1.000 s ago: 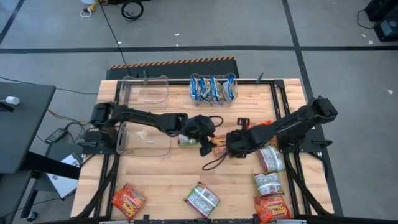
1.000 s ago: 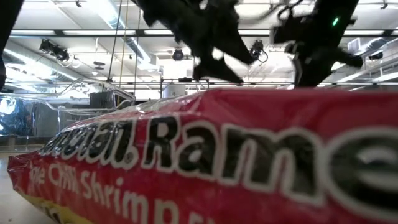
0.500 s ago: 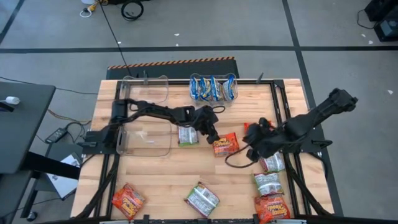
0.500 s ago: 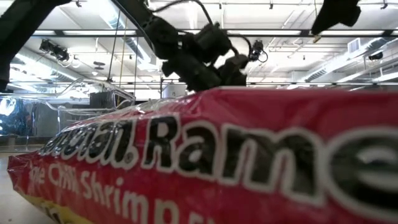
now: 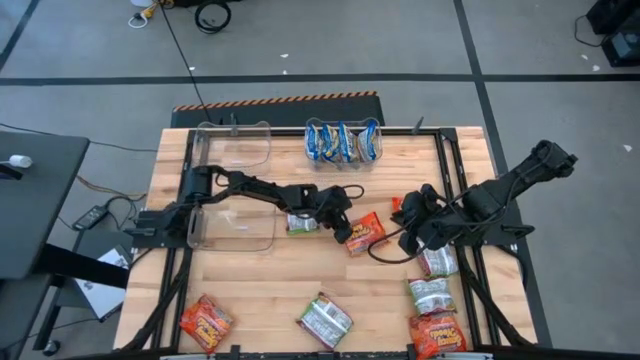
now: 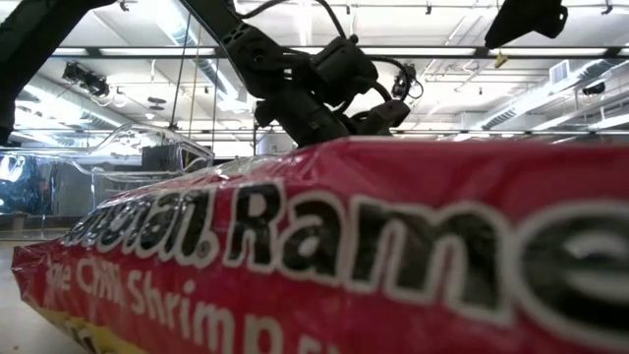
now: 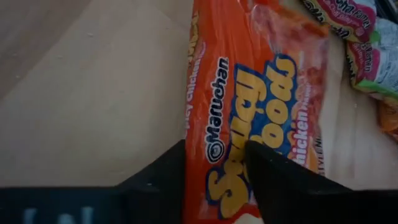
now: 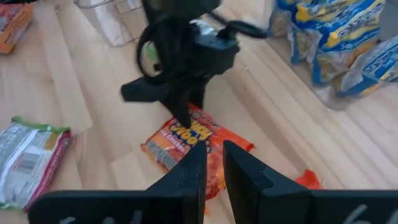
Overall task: Sort Maruchan noodles
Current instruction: Put the orange noodle pack into the top left transparent bin
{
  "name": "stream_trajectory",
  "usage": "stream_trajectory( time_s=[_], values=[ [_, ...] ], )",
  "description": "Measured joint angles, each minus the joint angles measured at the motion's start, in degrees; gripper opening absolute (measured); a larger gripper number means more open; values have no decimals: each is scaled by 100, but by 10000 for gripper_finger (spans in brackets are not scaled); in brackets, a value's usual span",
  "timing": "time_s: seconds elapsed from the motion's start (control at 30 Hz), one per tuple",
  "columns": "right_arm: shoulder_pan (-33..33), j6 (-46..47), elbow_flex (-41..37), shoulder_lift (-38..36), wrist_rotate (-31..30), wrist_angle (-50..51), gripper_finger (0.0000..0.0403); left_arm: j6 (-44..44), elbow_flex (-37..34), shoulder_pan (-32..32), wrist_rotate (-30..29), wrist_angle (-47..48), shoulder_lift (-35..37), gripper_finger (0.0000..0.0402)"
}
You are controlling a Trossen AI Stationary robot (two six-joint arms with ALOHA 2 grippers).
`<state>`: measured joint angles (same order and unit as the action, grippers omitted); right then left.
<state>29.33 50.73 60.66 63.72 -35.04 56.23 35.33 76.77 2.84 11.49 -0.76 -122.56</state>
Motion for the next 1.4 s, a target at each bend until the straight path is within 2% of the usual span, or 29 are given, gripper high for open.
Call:
stream_trajectory(
  time_s=[0.1,0.23,0.3,0.43,0.57,0.8,0.93,1.03,1.2,1.4],
  values=[
    [-63,-91,0,0,-89,0,59,-88,0,-117,-277,5,4,105],
    [-194,-144,0,0,-150,0,59,-102,-5,-151,-318,58,84,35],
    [-259,-168,0,0,-149,2,59,-104,-15,-149,-362,188,204,18],
    [-348,-182,0,0,-148,2,58,-182,-17,-113,-699,673,682,18],
    [-377,-182,0,0,-149,2,58,-382,-17,-110,-1457,1741,1533,18],
    [-373,-164,0,0,-146,-7,58,-252,-15,-32,-3727,4420,3313,18],
    [-373,-84,0,0,-113,-10,58,375,-15,221,-5162,6208,4077,18],
    [-370,-77,0,0,-103,-68,58,979,-15,589,-5960,7547,4398,18],
    [-368,-75,0,2,-92,-152,58,1203,-33,1460,-6454,8953,4502,18],
    [-346,-73,0,0,-14,-261,58,1232,-793,2567,-6703,8937,4498,21]
  ],
)
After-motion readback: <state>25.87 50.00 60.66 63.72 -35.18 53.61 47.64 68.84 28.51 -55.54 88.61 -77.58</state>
